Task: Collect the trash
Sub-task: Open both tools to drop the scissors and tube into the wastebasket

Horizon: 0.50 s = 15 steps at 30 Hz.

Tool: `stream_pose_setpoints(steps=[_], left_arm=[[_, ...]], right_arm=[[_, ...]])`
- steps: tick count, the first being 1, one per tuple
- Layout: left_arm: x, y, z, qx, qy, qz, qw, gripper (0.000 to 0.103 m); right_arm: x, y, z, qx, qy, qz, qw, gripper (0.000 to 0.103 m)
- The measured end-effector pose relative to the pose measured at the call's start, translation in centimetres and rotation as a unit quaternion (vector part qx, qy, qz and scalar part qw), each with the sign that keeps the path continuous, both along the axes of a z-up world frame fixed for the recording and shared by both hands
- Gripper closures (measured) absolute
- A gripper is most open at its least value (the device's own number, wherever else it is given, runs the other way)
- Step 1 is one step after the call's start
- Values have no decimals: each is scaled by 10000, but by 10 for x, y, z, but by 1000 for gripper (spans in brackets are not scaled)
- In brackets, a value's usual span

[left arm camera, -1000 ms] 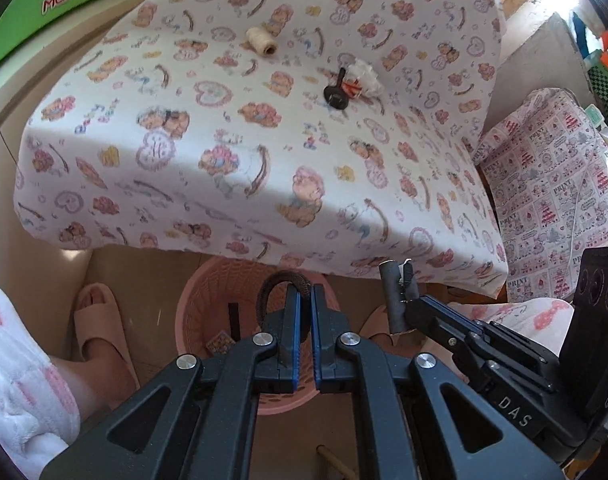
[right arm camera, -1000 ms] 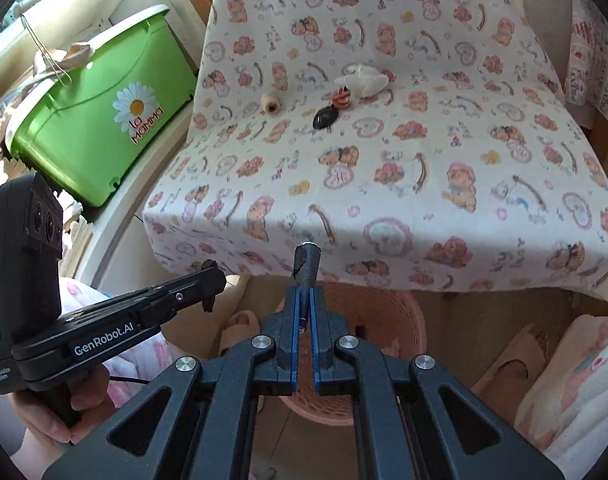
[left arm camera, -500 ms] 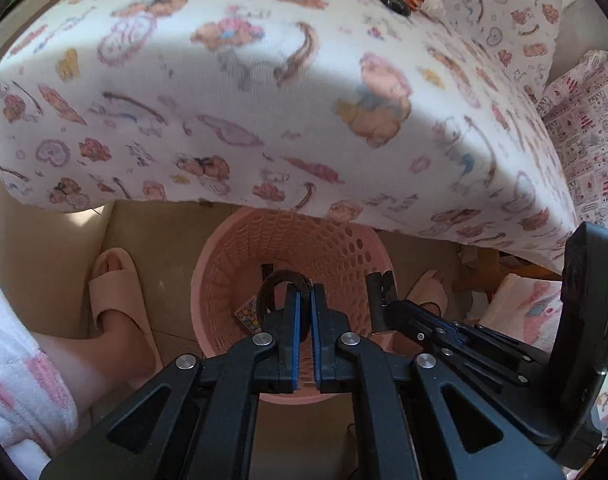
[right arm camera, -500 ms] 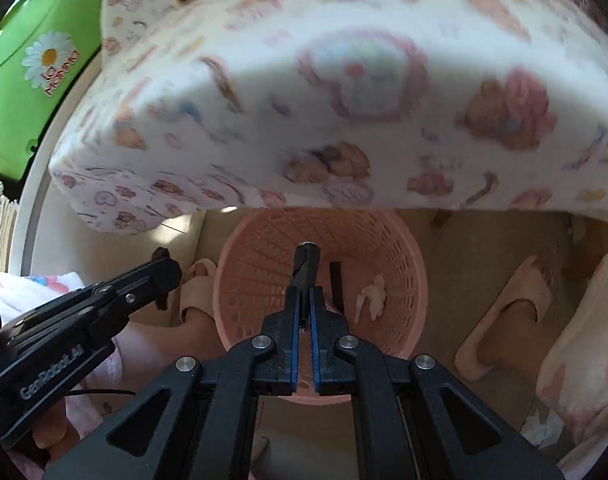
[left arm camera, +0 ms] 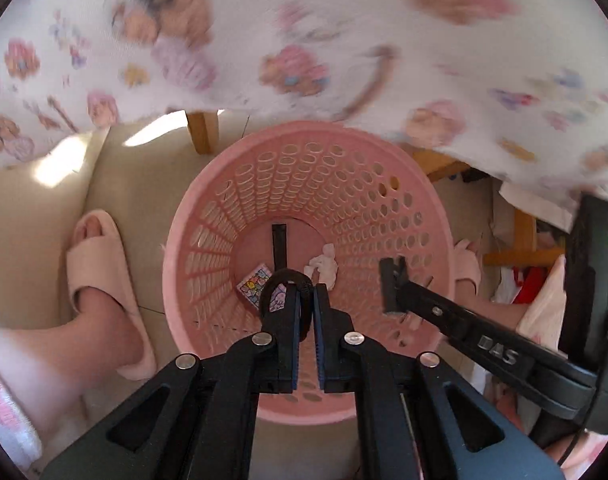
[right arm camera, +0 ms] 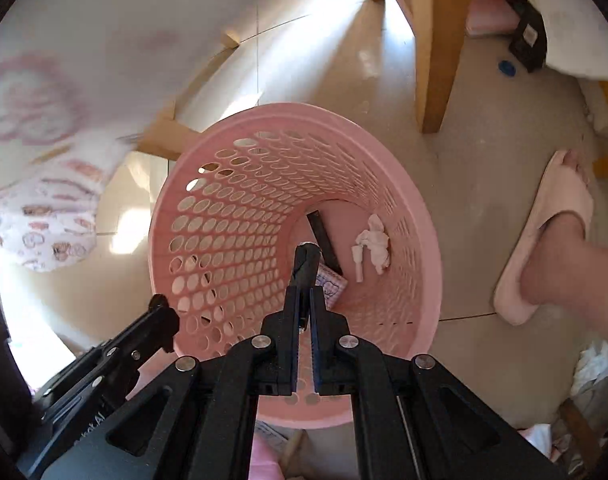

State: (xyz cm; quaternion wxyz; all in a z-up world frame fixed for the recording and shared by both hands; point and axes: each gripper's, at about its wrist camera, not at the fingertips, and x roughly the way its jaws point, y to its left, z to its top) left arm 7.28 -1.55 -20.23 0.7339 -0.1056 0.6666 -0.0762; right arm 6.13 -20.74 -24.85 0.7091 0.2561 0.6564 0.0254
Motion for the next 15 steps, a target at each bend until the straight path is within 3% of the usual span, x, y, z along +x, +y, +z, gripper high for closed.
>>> stream_pose_setpoints(steps=[4, 6, 8, 10, 12, 13, 15], left_arm=[[-3, 12, -11, 216, -53, 301, 9993, 96], [-3, 13, -10, 202, -56, 377, 9991, 91], [-2, 19, -8, -29, -6, 453, 9990, 84], [-3, 19, -3, -90, -63, 497, 9987, 76], [-5, 18, 3, -58, -164, 482, 9987, 63], [-7, 17, 5, -35, -188, 476, 9987, 57], [-7, 15, 8, 12, -190, 467, 9987, 54]], right_arm=[[-5, -14, -5, 171, -22, -267, 9995, 97], [-8, -24, -7, 385, -47, -471, 9981, 96], [-9, -27, -10, 634, -22, -664, 9958, 87], [-8, -31, -11, 719, -5, -777, 9944, 63], [-9, -32, -9, 611, -33, -776, 9951, 49], [-9, -32, -8, 535, -61, -748, 9957, 48], [-7, -30, -2, 427, -88, -668, 9968, 48]])
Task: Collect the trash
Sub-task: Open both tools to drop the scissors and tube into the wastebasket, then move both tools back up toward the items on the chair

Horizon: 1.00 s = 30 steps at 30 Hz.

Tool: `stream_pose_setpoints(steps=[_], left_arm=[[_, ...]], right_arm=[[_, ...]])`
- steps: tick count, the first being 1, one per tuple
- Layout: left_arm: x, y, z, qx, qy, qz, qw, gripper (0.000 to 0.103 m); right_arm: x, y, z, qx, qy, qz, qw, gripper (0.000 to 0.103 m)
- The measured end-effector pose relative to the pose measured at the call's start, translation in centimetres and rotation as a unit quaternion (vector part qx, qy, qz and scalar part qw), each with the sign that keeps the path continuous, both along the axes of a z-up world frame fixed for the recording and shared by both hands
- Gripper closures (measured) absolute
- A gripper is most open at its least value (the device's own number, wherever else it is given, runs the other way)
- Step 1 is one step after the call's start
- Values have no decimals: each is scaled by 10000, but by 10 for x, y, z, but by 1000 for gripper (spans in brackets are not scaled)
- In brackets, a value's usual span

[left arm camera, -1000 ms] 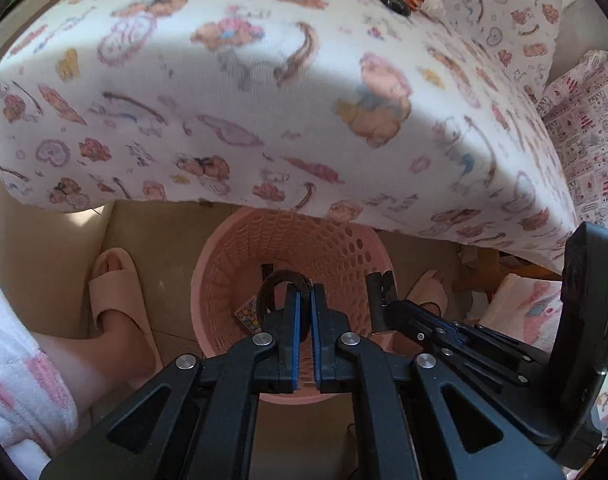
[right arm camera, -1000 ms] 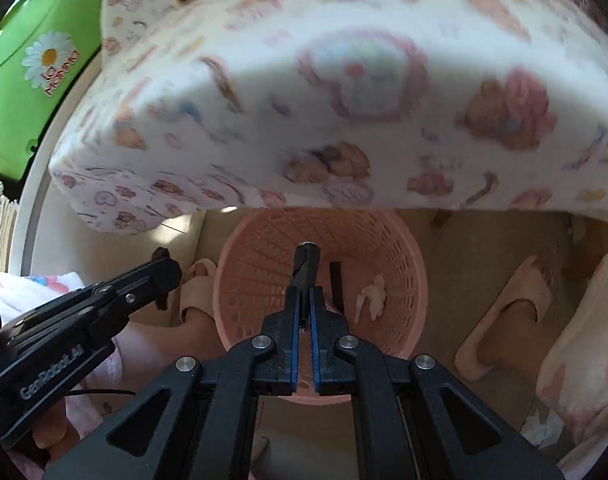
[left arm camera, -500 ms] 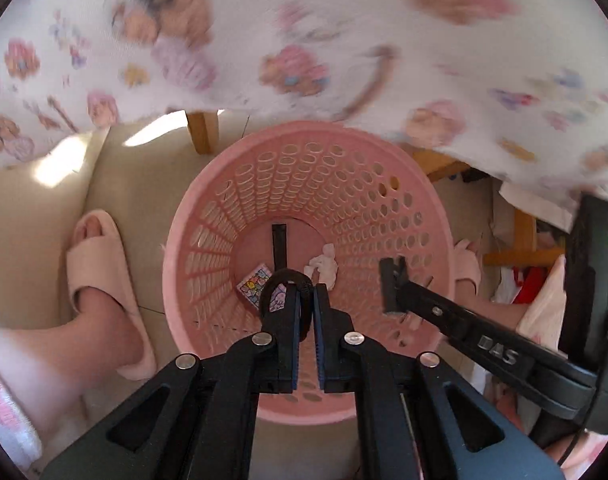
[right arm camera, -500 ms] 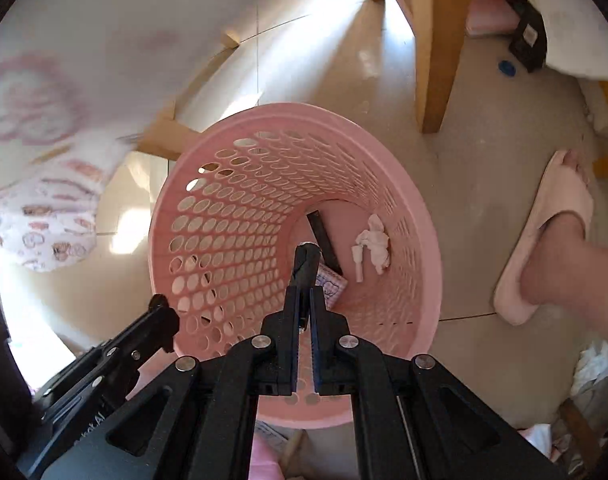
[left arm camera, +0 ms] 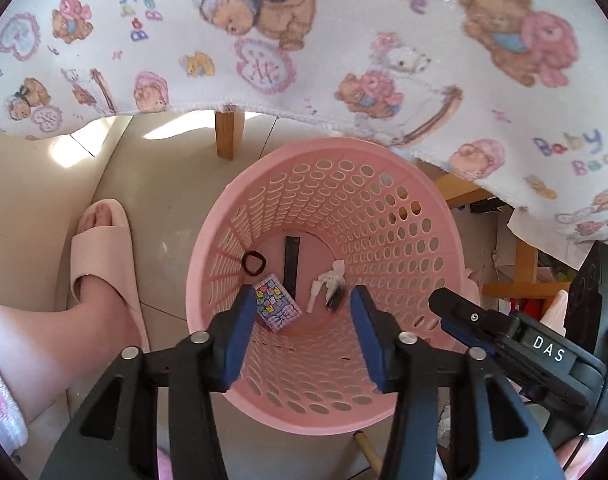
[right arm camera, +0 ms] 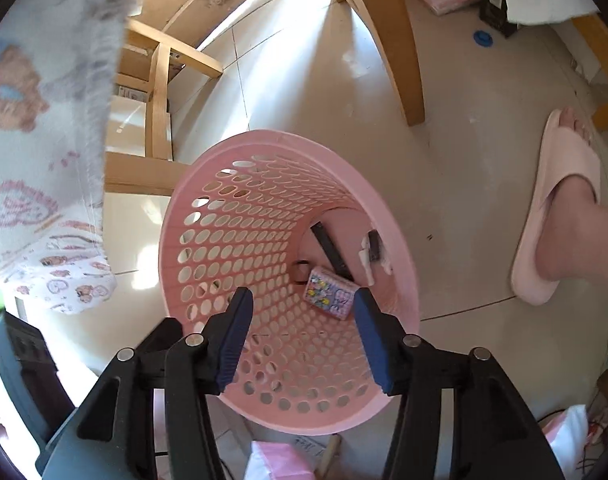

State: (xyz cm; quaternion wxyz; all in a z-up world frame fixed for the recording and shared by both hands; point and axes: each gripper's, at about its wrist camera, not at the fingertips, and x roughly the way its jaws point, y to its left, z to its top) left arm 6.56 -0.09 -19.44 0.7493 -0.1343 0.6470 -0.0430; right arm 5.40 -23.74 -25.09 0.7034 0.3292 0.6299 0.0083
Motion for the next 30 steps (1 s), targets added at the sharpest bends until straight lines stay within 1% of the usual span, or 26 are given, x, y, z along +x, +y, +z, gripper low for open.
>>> stream_pose_setpoints(steps=[3, 7, 9, 14, 17, 20, 25, 27, 28, 30], left_arm=[[0, -3, 2, 113, 16, -10, 9999, 49], [-3, -5, 15, 291, -133, -46, 9995, 43], [-5, -5, 23, 356, -224, -45, 9991, 42], [-10, -3, 46, 555, -514, 39, 9971, 42], [-13, 4, 66, 490, -783, 150, 9956, 41], [-17, 9, 89, 558, -1134, 201, 9918, 39], [-22, 16, 121, 513, -1510, 249, 9869, 36], [-23, 16, 133, 486, -1644, 192, 9850, 36], [-24, 15, 139, 503, -1719, 129, 9837, 36], [-25, 11, 150, 661, -1895, 2, 9797, 36]], right_arm=[[0, 1, 6, -112, -32, 33, 9999, 48], [-1, 0, 19, -295, -197, 8, 9994, 46], [-2, 1, 29, -440, -323, 59, 9985, 46], [-7, 1, 66, -762, -736, 98, 9943, 45], [-12, -4, 91, -1118, -1016, -113, 9885, 45], [-16, -9, 115, -1375, -1308, -230, 9816, 45], [-26, -11, 151, -1577, -1812, -241, 9704, 45], [-30, -9, 164, -1606, -1981, -199, 9667, 45], [-32, -9, 169, -1594, -2069, -157, 9652, 45], [-36, -6, 180, -1618, -2244, -63, 9609, 45]])
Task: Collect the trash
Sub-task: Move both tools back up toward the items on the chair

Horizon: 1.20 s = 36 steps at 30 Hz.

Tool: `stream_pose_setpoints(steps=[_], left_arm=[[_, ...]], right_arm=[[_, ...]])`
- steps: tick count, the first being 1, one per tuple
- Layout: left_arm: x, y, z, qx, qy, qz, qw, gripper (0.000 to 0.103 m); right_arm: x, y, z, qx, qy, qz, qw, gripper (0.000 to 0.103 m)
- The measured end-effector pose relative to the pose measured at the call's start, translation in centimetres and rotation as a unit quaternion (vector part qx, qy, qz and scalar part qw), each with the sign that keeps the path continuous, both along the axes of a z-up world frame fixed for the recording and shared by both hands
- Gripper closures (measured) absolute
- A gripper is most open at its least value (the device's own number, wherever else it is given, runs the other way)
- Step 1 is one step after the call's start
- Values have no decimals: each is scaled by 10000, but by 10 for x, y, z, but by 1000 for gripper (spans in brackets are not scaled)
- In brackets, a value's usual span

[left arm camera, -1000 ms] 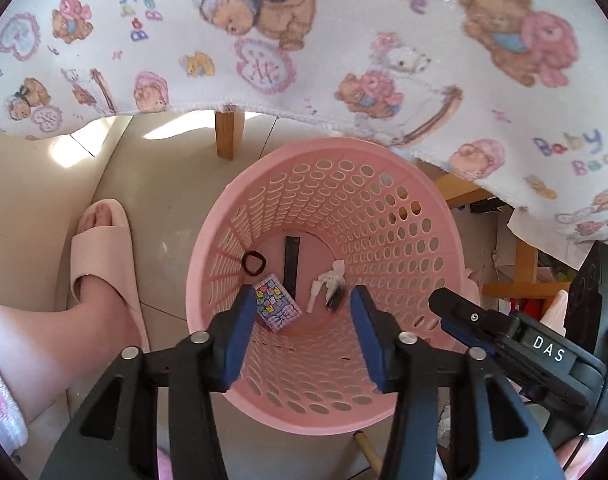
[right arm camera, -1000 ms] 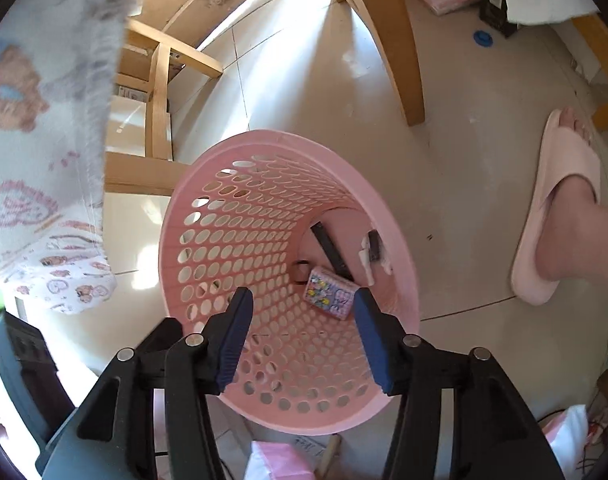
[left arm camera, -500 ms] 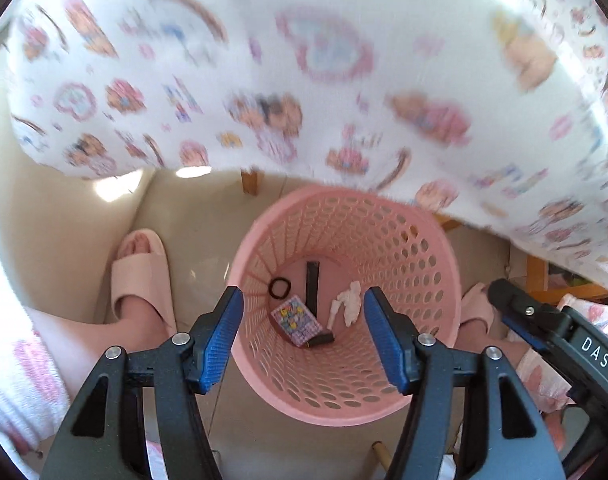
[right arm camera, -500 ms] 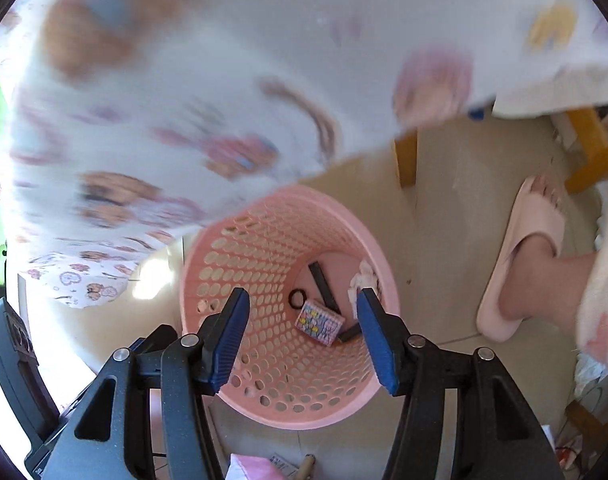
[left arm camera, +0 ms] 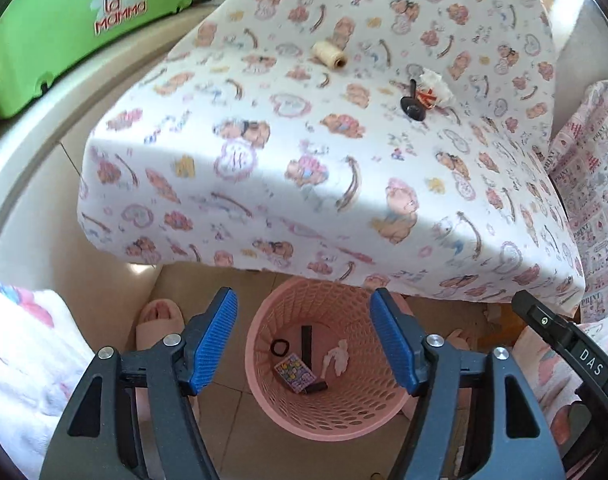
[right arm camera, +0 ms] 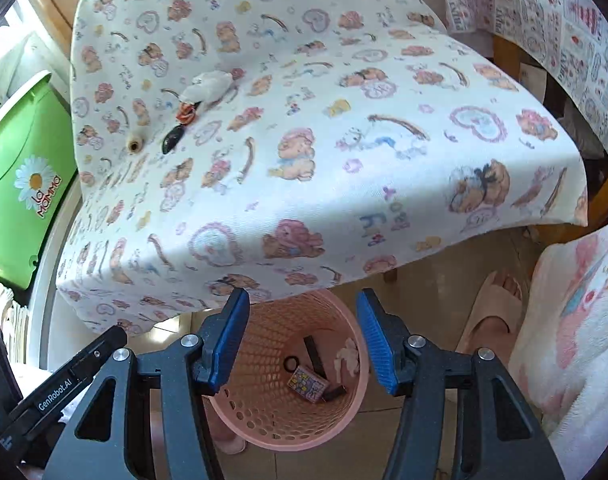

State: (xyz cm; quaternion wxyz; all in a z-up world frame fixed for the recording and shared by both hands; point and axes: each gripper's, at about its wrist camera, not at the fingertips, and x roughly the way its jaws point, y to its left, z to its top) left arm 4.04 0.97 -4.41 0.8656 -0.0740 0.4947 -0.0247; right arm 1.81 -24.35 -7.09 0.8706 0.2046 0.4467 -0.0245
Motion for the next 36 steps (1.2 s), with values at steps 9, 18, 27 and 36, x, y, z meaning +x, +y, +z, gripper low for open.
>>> stream_pose_setpoints(steps=[9, 18, 27, 36], left_arm=[[11, -8, 47, 275, -403, -282, 9984, 21], [65, 6, 82, 303, -432, -146, 9985, 10], [141, 33, 86, -897, 579, 411, 9934, 10], [219, 23, 71, -775, 855, 797, 9901, 26]], right_arm=[[-12, 22, 44, -565, -750, 380, 9949, 41], [-5, 33, 67, -955, -1181, 583, 9867, 27], [40, 30, 95, -1530, -1556, 937, 9714, 18], [71, 17, 90, -1610, -1530, 823, 9715, 18]])
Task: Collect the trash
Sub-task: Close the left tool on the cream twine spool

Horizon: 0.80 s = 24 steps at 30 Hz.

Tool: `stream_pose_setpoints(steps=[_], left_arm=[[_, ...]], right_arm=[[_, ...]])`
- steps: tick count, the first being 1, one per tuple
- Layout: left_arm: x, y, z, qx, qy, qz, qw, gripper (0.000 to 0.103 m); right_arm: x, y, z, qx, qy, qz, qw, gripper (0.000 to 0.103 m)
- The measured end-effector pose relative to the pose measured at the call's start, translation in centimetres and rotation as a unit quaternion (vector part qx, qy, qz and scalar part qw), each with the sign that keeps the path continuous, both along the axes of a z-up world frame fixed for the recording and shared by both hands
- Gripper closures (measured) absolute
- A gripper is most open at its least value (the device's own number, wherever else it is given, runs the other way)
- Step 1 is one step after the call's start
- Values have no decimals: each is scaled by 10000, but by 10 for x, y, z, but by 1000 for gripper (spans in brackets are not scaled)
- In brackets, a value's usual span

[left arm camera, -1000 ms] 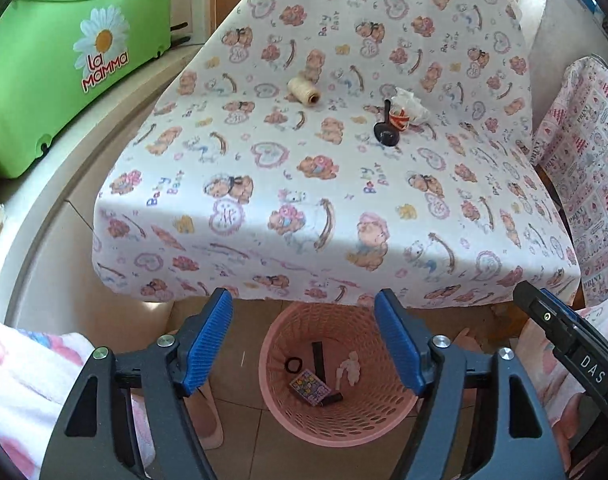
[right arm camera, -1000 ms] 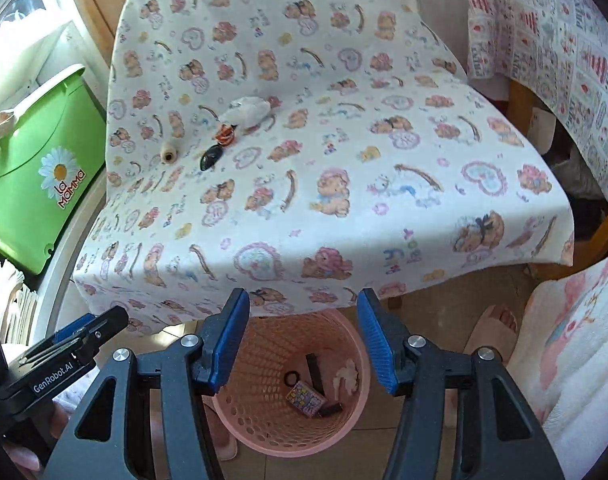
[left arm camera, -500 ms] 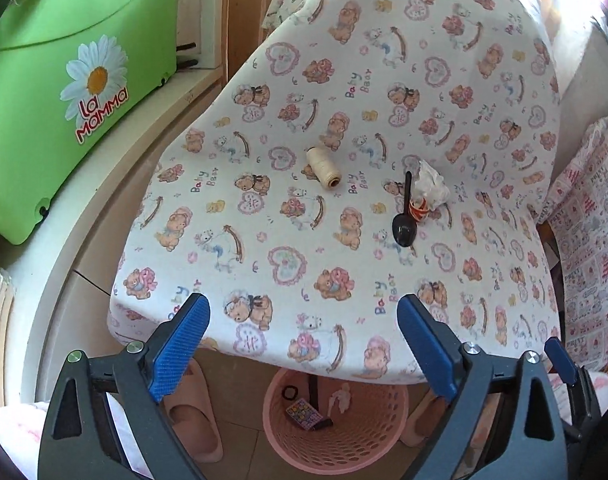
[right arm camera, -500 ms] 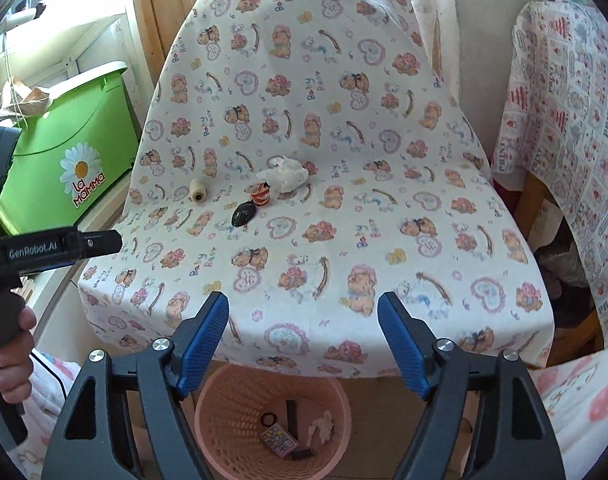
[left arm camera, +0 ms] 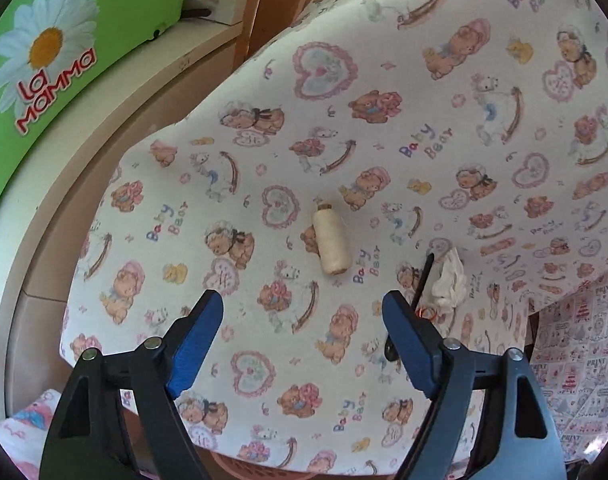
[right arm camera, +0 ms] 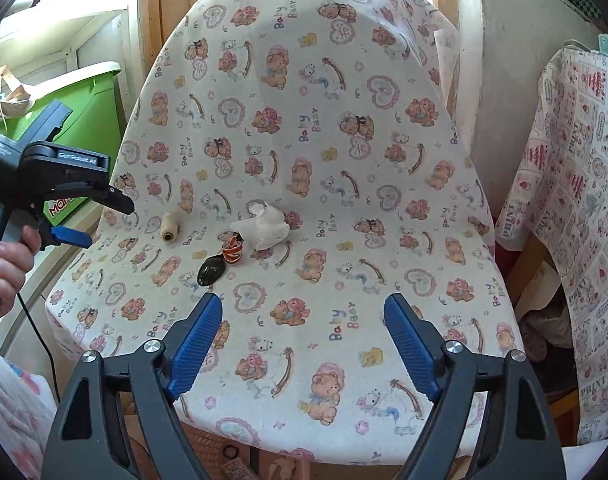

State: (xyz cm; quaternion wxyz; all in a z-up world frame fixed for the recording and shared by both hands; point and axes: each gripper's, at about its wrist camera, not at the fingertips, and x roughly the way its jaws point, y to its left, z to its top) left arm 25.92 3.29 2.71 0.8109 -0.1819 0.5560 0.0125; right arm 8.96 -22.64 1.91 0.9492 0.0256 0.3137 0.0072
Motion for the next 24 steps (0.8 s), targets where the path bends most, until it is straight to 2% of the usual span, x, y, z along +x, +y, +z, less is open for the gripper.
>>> stream_pose_setpoints(steps=[2, 4, 5, 7, 9, 13, 16, 19, 21, 22, 24], left_arm=[[12, -7, -2, 192, 45, 34, 9998, 33], [23, -13, -5, 708, 206, 152, 9972, 41], [28, -17, -6, 848, 259, 132, 9960, 43], [36, -27, -7, 751, 219, -34, 9969, 43], [44, -35, -9, 871, 269, -61, 9958, 43], [62, -48, -19, 1064, 341, -268, 9934, 54], [71, -57, -27, 1430, 329, -462, 9881, 62], [77, -64, -35, 1327, 382, -627, 9884, 64], [80, -66, -42, 1417, 516, -636, 9865, 67], [82, -64, -46, 1426, 578, -620, 9861, 76], [80, -63, -46, 1273, 479, -674, 9884, 81]], right_arm=[[2, -2, -5, 83, 94, -57, 9999, 18], [4, -4, -9, 159, 160, -70, 9997, 18], [5, -5, -10, 167, 190, -95, 9996, 18], [6, -8, -11, 192, 208, -130, 9995, 18], [7, -11, -12, 221, 213, -183, 9994, 18], [10, -16, -13, 334, 259, -246, 9988, 18], [11, -18, -13, 331, 244, -294, 9987, 18], [12, -20, -13, 267, 206, -368, 9988, 18], [12, -21, -13, 270, 194, -382, 9987, 18], [12, -21, -13, 276, 187, -386, 9987, 18], [13, -20, -14, 255, 181, -383, 9988, 18]])
